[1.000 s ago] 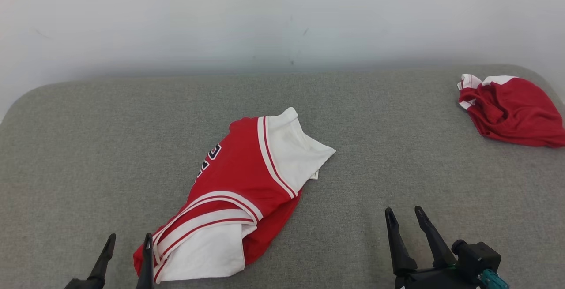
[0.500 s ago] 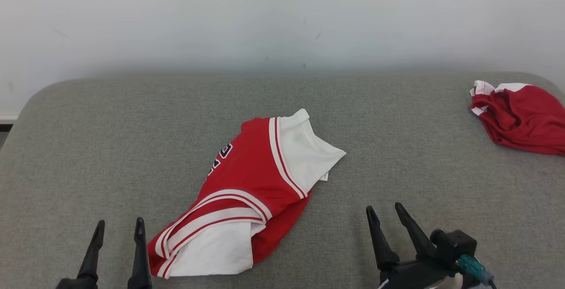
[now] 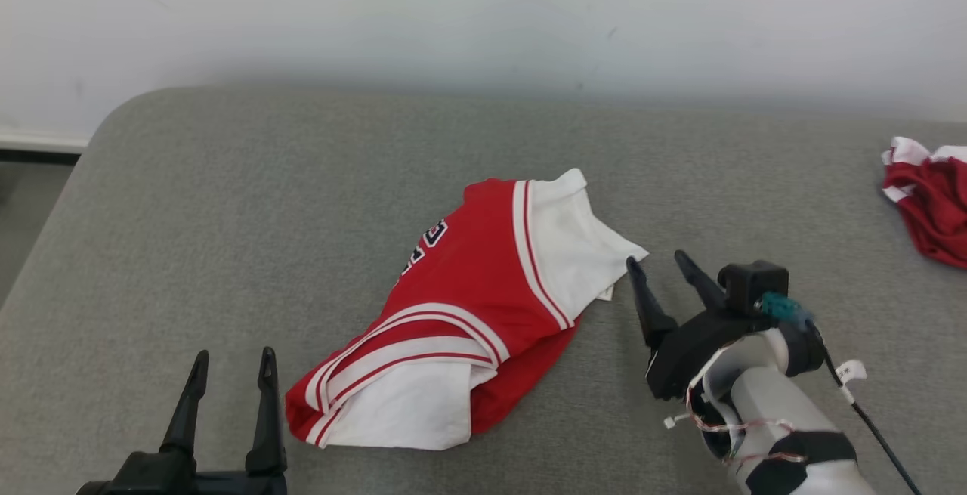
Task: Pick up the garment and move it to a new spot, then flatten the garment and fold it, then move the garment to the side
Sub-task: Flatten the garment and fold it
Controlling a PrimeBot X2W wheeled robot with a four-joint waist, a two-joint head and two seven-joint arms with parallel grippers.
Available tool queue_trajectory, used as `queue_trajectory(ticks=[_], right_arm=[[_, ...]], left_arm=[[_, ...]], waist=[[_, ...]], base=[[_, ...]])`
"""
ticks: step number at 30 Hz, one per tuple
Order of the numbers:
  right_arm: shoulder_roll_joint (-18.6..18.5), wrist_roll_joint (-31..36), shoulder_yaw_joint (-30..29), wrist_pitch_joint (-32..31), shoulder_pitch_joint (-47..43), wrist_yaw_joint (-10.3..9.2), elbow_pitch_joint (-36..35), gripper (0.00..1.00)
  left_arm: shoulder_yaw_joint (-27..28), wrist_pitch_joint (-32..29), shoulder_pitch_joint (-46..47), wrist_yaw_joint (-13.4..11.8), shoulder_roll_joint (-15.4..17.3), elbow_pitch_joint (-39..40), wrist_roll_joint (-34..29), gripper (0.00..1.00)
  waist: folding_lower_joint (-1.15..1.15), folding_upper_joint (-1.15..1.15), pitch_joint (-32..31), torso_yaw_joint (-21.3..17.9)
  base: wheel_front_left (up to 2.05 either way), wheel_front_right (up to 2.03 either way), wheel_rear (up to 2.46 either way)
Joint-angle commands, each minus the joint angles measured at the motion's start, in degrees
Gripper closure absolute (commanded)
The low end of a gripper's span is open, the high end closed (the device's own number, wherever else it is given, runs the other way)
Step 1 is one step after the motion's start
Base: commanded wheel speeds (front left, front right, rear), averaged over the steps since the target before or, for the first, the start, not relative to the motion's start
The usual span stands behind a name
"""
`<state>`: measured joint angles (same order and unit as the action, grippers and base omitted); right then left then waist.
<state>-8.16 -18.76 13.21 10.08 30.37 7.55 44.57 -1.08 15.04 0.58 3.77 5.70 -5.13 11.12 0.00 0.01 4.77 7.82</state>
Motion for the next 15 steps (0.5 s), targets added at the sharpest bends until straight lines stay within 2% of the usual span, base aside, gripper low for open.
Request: queue_trajectory(ticks=[1, 5, 15], right_arm=[[-0.3, -0.5, -0.4, -0.1, 2.8, -0.16, 3.7, 0.00], [-0.8, -0.7, -1.3, -0.7, 7.3, -0.16, 11.6, 0.00], [0.0, -2.1, -4.8, 0.9, 13.6, -0.16, 23.7, 0.00]], left_arm=[[0.2, 0.2, 1.2, 0.6, -0.6, -0.4, -0.5, 0.00], [0.1, 0.2, 2.2, 1.2, -1.5, -0.9, -1.0, 0.00], [0.1, 0.2, 3.8, 2.2, -2.5, -1.6, -1.4, 0.00]], waist=[[0.00, -0.01, 2.6, 3.0], [0.00, -0.01, 3.6, 4.9], [0.00, -0.01, 5.5, 7.2]], base=[[0.00, 0.00, 0.00], [0.00, 0.00, 0.00], [0.00, 0.00, 0.00]])
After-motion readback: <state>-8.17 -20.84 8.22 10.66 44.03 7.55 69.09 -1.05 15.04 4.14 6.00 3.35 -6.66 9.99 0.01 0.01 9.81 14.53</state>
